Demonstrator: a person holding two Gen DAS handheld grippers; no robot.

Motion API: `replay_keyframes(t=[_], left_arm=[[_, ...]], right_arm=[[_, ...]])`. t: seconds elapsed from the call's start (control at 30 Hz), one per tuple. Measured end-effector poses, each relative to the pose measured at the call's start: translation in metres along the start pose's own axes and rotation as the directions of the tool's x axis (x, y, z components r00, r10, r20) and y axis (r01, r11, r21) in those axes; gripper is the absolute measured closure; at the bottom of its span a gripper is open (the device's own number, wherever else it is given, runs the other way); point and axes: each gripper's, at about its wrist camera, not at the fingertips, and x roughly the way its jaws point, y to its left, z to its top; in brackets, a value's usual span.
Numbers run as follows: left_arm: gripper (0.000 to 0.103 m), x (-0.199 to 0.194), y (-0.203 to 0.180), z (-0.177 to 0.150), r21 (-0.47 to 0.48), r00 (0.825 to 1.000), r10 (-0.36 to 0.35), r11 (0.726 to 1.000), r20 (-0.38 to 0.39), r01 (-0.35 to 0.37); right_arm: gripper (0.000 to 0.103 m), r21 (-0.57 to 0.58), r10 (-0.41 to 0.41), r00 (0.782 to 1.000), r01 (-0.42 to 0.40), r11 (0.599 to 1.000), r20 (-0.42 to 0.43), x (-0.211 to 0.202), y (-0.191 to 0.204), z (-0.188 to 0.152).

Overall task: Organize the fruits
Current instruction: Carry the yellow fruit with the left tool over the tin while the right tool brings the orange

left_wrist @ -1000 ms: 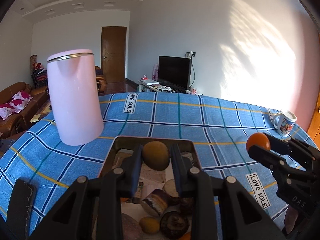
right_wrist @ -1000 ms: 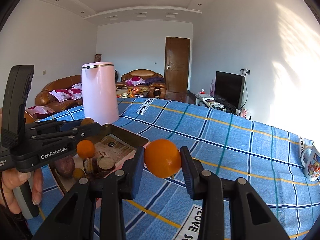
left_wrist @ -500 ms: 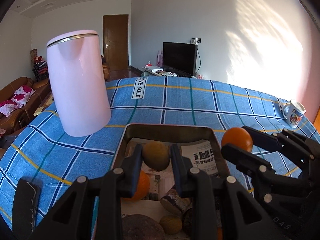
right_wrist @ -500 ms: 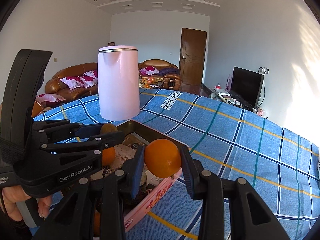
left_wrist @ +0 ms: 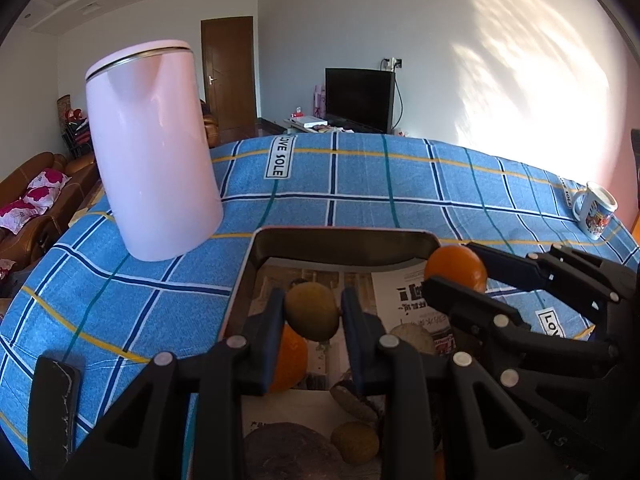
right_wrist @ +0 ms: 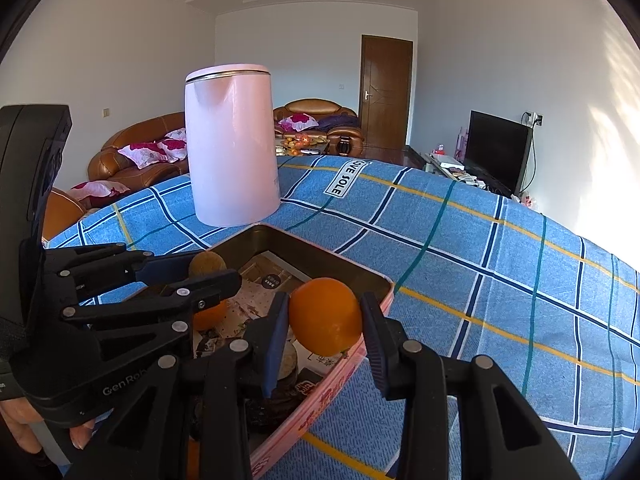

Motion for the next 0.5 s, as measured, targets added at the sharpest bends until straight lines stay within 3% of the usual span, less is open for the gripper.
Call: replay_keyframes(t=[0.5], left_arm=[[0.074, 0.0089, -0.0005, -0.0036, 0.02, 0.999, 0.015, 1.0, -0.043, -0.014]], right_arm=[[0.065, 0.016, 0.003, 0.999, -0.003, 1.0, -0.033, 0.0095, 0.0002, -0.002]])
